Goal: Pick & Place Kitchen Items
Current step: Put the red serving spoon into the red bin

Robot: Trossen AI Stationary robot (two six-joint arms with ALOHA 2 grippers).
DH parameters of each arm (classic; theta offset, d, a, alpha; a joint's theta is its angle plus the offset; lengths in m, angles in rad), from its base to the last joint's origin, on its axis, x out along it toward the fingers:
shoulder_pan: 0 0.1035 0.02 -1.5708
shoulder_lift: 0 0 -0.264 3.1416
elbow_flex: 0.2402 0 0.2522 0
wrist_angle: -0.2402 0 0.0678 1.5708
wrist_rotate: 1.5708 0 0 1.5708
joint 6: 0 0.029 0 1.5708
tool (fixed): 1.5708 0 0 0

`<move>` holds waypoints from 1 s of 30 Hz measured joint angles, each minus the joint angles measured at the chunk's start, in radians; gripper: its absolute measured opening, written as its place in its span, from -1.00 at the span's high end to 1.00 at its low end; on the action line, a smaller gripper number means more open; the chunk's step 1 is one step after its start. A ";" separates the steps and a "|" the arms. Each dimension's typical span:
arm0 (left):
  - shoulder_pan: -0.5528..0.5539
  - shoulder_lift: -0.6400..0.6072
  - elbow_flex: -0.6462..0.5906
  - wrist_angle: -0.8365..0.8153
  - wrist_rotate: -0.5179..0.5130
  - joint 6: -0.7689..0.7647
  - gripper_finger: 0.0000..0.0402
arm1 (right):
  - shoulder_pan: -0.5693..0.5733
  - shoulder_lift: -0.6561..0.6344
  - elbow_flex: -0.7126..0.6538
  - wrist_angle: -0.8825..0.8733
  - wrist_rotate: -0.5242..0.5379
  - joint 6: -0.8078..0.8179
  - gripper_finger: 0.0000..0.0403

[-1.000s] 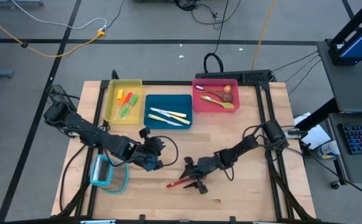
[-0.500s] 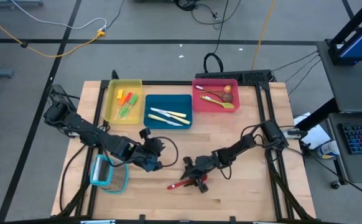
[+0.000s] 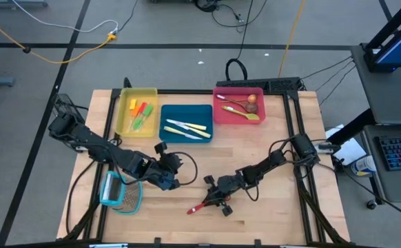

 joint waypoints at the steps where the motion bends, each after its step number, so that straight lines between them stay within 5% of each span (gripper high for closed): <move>1: 0.000 0.000 0.000 0.000 0.000 0.000 0.67 | 0.000 0.000 0.000 0.000 0.000 -0.001 0.80; 13: 0.000 0.000 0.000 -0.001 0.000 -0.001 0.67 | -0.022 -0.121 -0.004 -0.166 0.047 -0.099 0.83; 30: 0.000 0.000 0.000 0.002 0.000 -0.039 0.67 | -0.170 -0.643 -0.005 -0.946 0.610 -0.138 0.80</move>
